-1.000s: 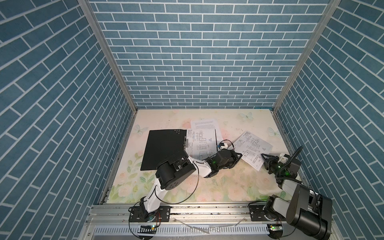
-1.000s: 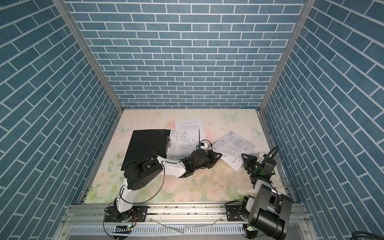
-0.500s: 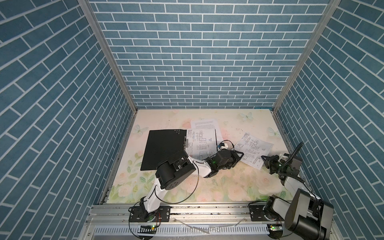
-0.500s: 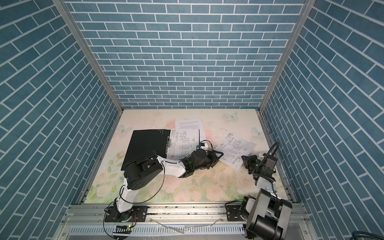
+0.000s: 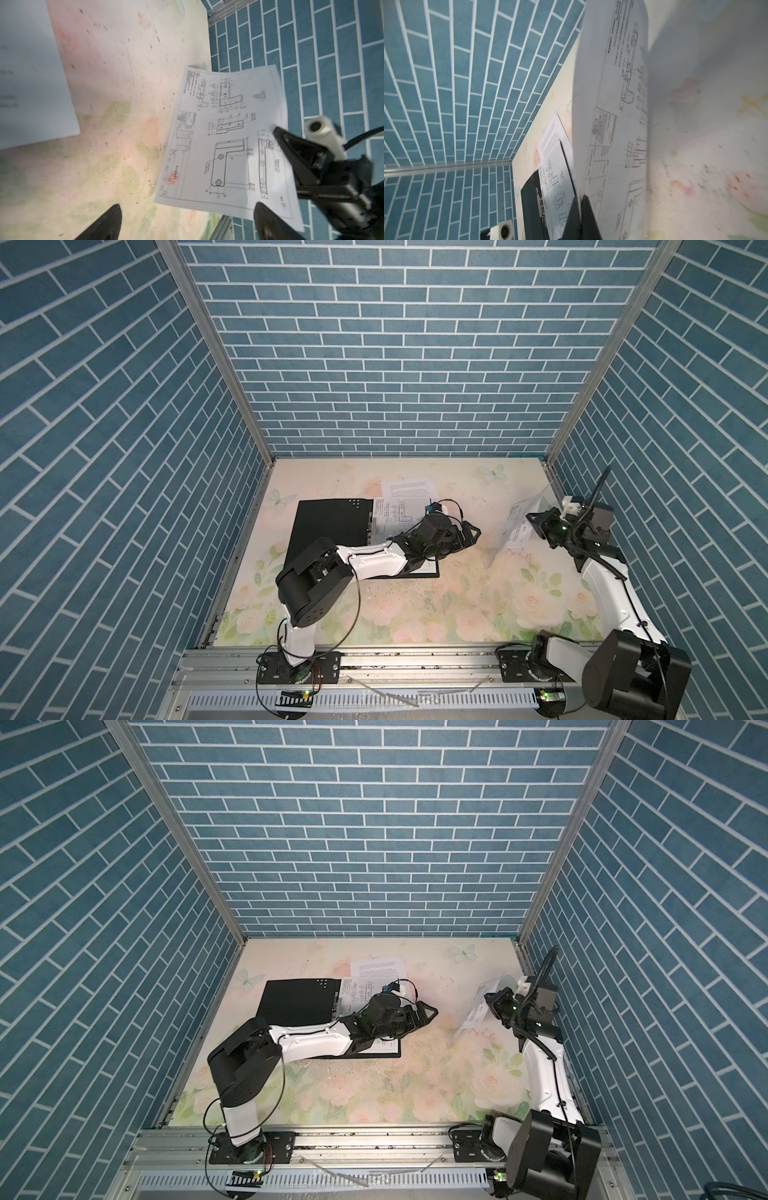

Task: Put the files into the folder
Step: 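Carry the lifted drawing sheet over the black folder with both grippers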

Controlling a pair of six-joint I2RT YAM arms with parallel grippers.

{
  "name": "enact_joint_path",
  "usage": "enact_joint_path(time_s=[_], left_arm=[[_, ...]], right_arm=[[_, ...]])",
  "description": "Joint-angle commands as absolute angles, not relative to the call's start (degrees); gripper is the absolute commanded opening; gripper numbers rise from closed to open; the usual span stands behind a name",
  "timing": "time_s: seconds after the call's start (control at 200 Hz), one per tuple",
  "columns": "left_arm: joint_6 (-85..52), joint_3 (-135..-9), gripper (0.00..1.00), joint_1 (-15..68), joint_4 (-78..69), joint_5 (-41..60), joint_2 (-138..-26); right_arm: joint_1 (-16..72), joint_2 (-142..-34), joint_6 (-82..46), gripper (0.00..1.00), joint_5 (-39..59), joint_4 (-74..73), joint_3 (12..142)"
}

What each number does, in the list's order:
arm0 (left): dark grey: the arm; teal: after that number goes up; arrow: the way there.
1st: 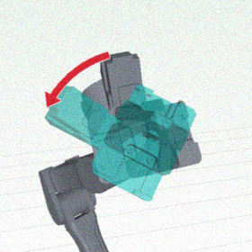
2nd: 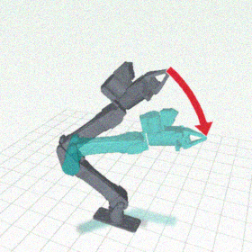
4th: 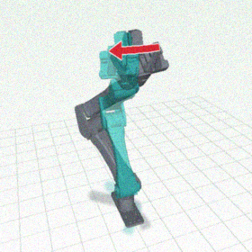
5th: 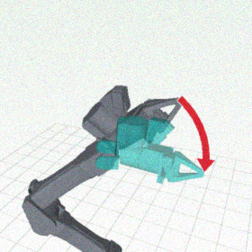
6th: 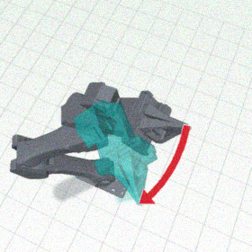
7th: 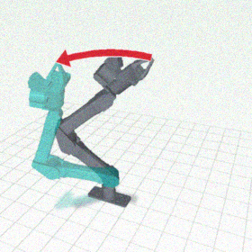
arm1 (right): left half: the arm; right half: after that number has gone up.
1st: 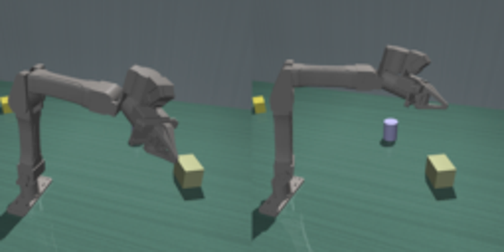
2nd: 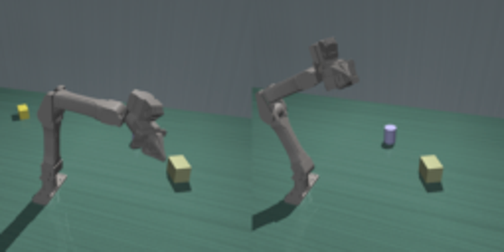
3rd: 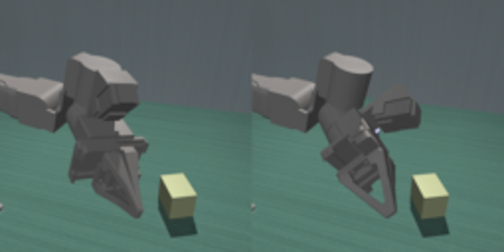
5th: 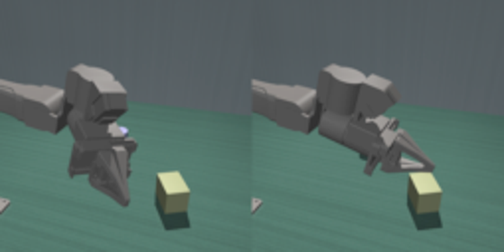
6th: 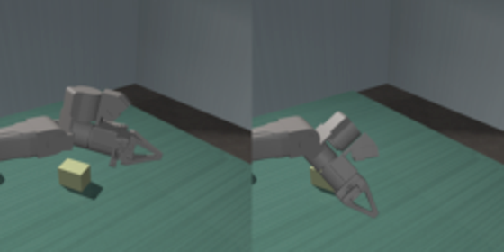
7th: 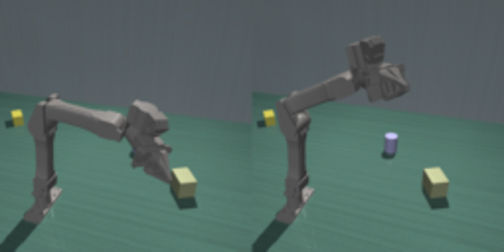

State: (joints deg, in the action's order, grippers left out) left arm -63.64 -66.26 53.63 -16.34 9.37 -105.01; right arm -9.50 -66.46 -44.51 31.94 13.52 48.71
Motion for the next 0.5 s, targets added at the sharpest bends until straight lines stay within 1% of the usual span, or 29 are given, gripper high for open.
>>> enact_joint_path(time_s=[0.0, 0.11, 0.315, 0.415, 0.495], left_arm=[[-52.3, -66.2, 1.00, 52.1, -2.9, 4.8, -101.1], [-47.8, -64.1, 1.00, 50.4, 2.5, -0.6, -96.2], [-44.5, -55.8, 1.00, 41.7, 5.3, -1.7, -88.0], [-42.9, -52.0, 1.00, 37.4, 7.1, -2.8, -84.1], [-42.2, -49.2, 1.00, 34.1, 7.3, -1.9, -81.0]], right_arm=[[-2.2, -71.6, -41.4, 0.00, 26.4, 18.1, 57.0], [6.7, -79.0, -41.3, 0.00, 24.2, 19.3, 65.8], [20.8, -93.6, -41.5, 0.00, 25.1, 21.8, 83.8], [24.5, -97.8, -41.4, 0.00, 27.4, 23.9, 92.4], [25.2, -97.4, -42.4, 0.00, 27.7, 23.6, 95.1]])
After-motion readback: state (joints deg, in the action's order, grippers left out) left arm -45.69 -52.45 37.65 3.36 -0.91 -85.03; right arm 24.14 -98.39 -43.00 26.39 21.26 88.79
